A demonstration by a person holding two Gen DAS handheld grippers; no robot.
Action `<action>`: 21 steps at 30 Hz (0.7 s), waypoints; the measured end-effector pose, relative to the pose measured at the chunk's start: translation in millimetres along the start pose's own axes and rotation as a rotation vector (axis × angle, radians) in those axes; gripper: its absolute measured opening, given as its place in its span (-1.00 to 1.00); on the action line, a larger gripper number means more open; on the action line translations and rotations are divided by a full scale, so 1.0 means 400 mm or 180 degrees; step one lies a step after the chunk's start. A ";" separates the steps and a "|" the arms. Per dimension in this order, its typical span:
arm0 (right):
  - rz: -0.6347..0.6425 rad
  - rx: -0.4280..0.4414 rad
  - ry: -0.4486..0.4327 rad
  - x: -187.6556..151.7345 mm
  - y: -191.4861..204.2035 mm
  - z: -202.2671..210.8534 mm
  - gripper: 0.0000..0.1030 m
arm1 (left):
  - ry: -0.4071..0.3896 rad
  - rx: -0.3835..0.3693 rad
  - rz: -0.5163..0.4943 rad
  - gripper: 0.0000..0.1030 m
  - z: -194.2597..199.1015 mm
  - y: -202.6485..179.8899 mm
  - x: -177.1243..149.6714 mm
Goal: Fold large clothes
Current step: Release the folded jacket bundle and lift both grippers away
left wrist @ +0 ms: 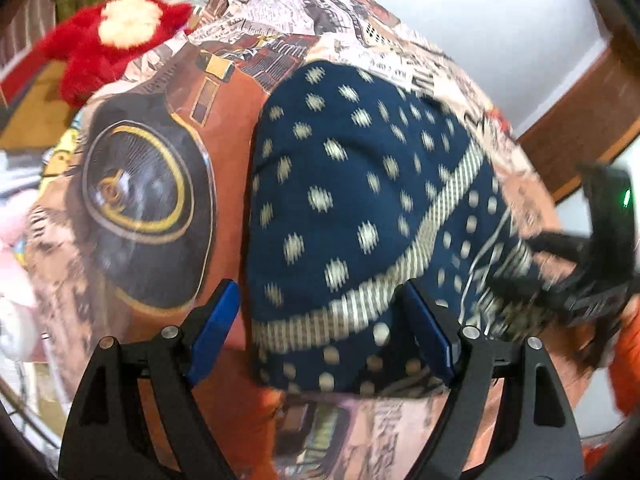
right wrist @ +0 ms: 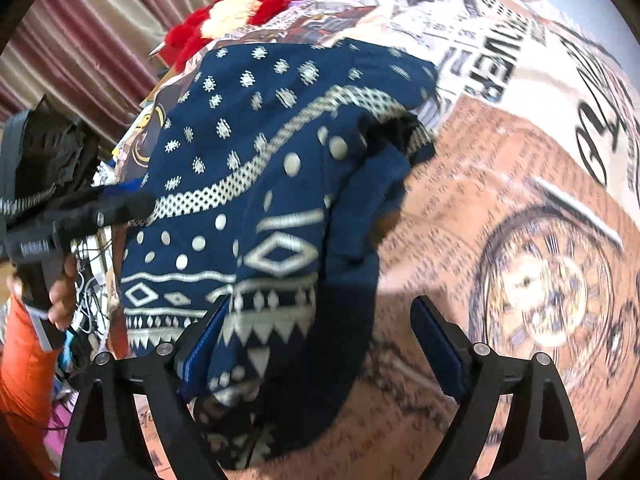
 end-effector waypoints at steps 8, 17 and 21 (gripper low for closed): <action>-0.0117 -0.0172 -0.0332 -0.044 -0.023 0.123 0.71 | -0.0183 0.0386 -0.0254 0.60 0.097 -0.068 -0.029; -0.0261 -0.0259 -0.1448 -0.055 -0.004 0.416 0.71 | -0.1134 0.0617 -0.0867 0.60 0.330 -0.304 0.050; -0.0368 -0.0224 -0.2037 -0.077 0.017 0.571 0.71 | -0.1545 0.0642 -0.1130 0.60 0.426 -0.428 0.042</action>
Point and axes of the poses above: each gripper's, at about its wrist camera, not at the fingertips, and z roughly against the way its jaws point, y to its left, x to its top, the point moved 5 cm from there along -z, roughly the way its jaws point, and after that the axes turned 15 degrees about -x, right-handed, at the moved point
